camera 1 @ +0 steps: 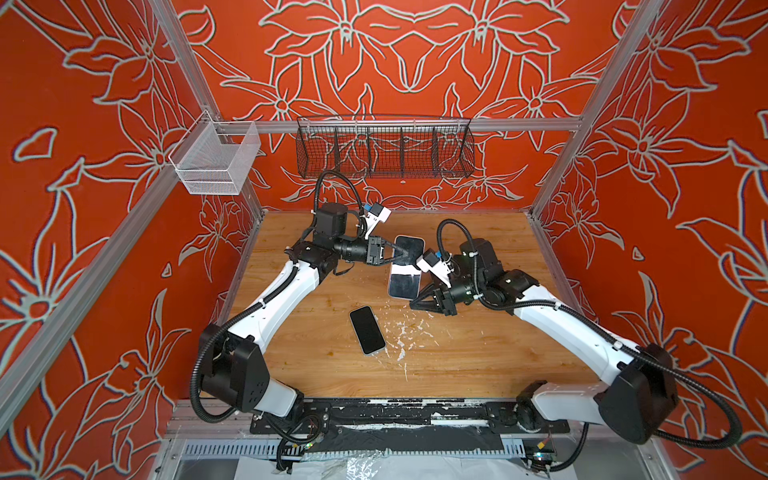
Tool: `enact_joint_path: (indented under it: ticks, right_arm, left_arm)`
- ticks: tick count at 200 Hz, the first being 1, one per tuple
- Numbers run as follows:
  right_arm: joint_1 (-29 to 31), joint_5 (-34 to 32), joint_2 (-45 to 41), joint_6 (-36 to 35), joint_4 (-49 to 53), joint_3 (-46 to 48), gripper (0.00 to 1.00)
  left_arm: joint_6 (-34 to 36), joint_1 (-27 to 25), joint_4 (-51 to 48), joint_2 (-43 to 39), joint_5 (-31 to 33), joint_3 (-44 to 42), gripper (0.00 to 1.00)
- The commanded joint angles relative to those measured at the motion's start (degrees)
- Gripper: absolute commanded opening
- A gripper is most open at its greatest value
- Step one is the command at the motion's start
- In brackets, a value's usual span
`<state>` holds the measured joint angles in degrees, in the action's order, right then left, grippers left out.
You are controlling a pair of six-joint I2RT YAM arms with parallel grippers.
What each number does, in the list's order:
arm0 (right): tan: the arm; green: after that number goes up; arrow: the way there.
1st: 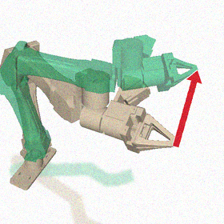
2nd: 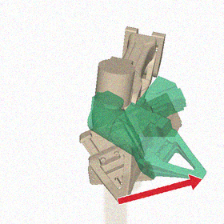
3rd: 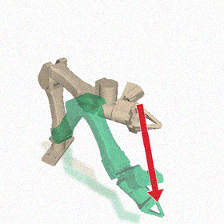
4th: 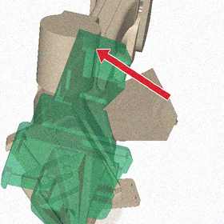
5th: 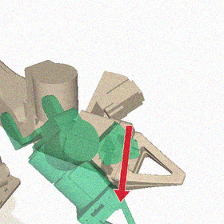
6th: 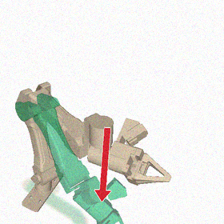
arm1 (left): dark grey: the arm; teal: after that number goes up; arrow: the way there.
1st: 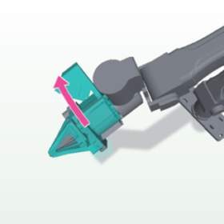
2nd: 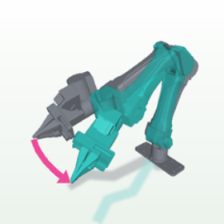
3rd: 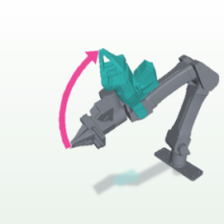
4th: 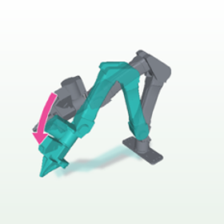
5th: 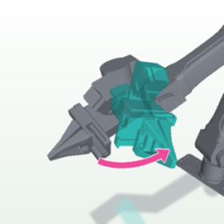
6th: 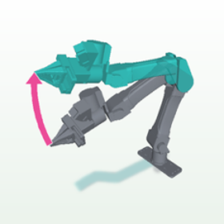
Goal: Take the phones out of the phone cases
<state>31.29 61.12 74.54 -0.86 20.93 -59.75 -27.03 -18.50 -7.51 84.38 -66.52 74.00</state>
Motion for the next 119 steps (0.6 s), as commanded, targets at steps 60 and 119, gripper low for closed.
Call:
enact_joint_path:
  ticks: [60, 119]
  right_arm:
    - [0.4, 2.24, -1.5, -0.72, -3.97, -0.37, 0.21]
    - [0.35, 2.33, -1.29, -0.59, -4.02, -0.96, 0.17]
  left_arm:
    - [-0.67, -0.39, 2.15, -0.93, -0.8, -1.75, 0.0]
    - [-1.33, -0.39, 2.89, -0.76, -0.98, -1.58, 0.0]
